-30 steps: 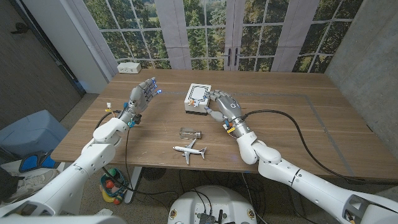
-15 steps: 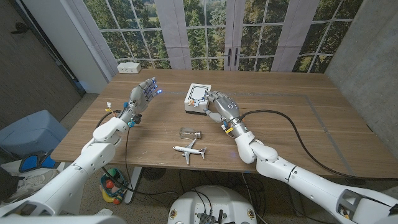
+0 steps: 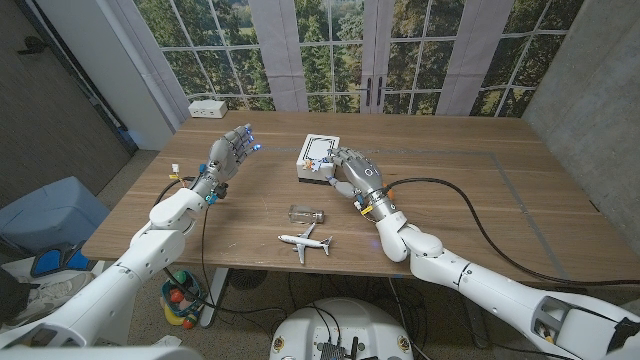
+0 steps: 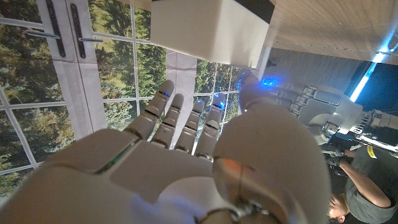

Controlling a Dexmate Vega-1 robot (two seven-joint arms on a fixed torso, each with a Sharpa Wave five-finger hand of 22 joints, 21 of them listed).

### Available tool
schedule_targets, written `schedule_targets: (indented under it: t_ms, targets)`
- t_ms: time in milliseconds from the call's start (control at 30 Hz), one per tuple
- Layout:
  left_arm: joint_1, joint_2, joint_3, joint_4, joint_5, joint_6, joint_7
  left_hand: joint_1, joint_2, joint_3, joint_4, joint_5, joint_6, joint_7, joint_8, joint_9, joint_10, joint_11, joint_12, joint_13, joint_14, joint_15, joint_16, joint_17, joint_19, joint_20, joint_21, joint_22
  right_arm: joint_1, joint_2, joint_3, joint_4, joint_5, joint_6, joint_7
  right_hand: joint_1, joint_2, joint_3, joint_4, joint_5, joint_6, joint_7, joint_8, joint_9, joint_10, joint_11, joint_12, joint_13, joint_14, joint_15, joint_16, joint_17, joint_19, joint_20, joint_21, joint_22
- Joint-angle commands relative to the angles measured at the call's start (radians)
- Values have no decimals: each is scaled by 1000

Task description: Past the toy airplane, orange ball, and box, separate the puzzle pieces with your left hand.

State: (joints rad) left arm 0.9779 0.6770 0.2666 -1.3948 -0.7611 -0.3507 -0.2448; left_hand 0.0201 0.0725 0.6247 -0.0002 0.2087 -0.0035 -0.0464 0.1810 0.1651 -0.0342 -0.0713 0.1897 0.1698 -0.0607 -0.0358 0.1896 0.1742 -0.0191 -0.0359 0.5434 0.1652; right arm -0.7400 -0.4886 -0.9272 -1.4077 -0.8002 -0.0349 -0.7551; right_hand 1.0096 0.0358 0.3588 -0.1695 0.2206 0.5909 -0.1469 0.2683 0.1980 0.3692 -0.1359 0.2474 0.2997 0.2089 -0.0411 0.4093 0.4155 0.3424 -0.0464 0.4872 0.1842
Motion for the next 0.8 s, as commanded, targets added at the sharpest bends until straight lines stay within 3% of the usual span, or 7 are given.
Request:
schedule_targets:
  t_ms: [33,533,667,800]
  targets:
    - [4,1,-4,-1,-6,0,-4,-9,0,-5,0,1,4,-3,-3,4,-1,0,-3,2,1,-53,-4,3,6,-61,-4,3,54,43,-38,110,8,42,-58,24,3,-2,-2,-3,5,-6,-1,1,-2,-3,-2,6,-3,-171,8,4,0,-31,-5,1]
    - [-7,2,-6,7,-19,21,-12,-9,-1,-9,0,1,4,-3,-3,4,-1,0,-3,3,0,-52,-5,3,10,-61,-13,3,110,80,-77,208,35,70,-84,71,13,5,-11,2,16,-13,0,1,2,-12,-1,9,-4,-178,11,9,2,-41,-4,1]
    - [-8,2,-6,7,-21,24,-14,-9,-1,-9,0,1,4,-2,-3,4,-1,0,-3,3,0,-52,-5,3,11,-61,-15,3,123,91,-87,237,44,83,-93,82,9,0,-8,2,17,-44,-2,1,3,-14,-1,10,-4,-173,13,13,3,-40,-4,2]
    - [-7,0,-6,4,-22,25,-14,-9,-1,-10,1,2,5,-2,-2,4,-1,0,-3,3,0,-52,-5,3,12,-61,-17,3,135,101,-97,262,45,88,-106,83,8,-2,-7,2,17,-45,-3,1,2,-16,-1,11,-3,-172,14,14,3,-39,-4,2]
